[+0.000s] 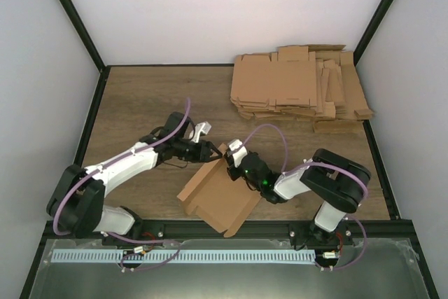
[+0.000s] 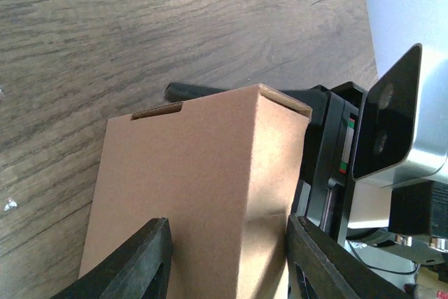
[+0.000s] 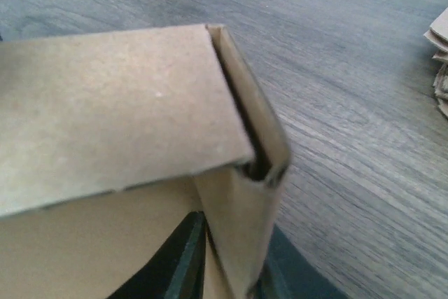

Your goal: Fold the paper box

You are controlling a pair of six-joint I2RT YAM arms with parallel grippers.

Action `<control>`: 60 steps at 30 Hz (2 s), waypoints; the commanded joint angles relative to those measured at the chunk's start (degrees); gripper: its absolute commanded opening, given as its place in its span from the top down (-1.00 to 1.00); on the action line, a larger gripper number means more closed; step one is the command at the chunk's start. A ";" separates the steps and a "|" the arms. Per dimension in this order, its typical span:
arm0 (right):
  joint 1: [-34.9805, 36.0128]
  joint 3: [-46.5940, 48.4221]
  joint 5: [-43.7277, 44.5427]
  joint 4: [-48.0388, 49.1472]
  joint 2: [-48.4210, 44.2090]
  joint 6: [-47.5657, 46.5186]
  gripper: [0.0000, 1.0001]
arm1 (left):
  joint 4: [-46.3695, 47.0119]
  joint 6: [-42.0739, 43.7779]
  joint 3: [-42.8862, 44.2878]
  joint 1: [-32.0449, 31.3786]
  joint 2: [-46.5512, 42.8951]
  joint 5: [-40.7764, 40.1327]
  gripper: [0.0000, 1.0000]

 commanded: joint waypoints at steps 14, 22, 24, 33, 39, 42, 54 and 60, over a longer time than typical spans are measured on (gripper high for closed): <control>-0.69 4.19 -2.24 -1.60 0.53 -0.02 0.82 | 0.88 0.35 1.02 -0.18 3.42 1.89 0.04; -0.67 1.79 -3.84 -0.92 -4.18 -0.60 0.61 | 0.35 0.39 1.84 -0.10 3.03 0.06 0.05; -0.69 1.41 -4.00 -1.19 -5.23 -0.90 0.61 | 0.26 0.39 1.92 -0.10 3.04 -0.09 0.05; -0.73 1.64 -4.16 -1.53 -4.68 -1.83 0.90 | 0.27 0.38 2.44 -0.10 3.20 0.23 0.05; -0.67 1.98 -2.79 -1.49 -3.87 -0.92 0.99 | 1.56 -0.47 1.63 -0.08 3.59 2.42 0.05; -0.64 2.66 -1.15 -2.18 -3.89 -0.64 0.99 | 3.33 -1.69 0.66 -0.12 3.52 4.01 0.04; -0.68 0.98 -2.40 -0.38 -4.25 0.26 0.72 | 2.68 -1.24 0.28 -0.41 -1.61 -3.49 -0.45; -0.62 -2.58 -3.62 4.46 -3.46 1.87 0.35 | 0.58 0.14 0.87 -0.36 0.70 -4.19 -0.29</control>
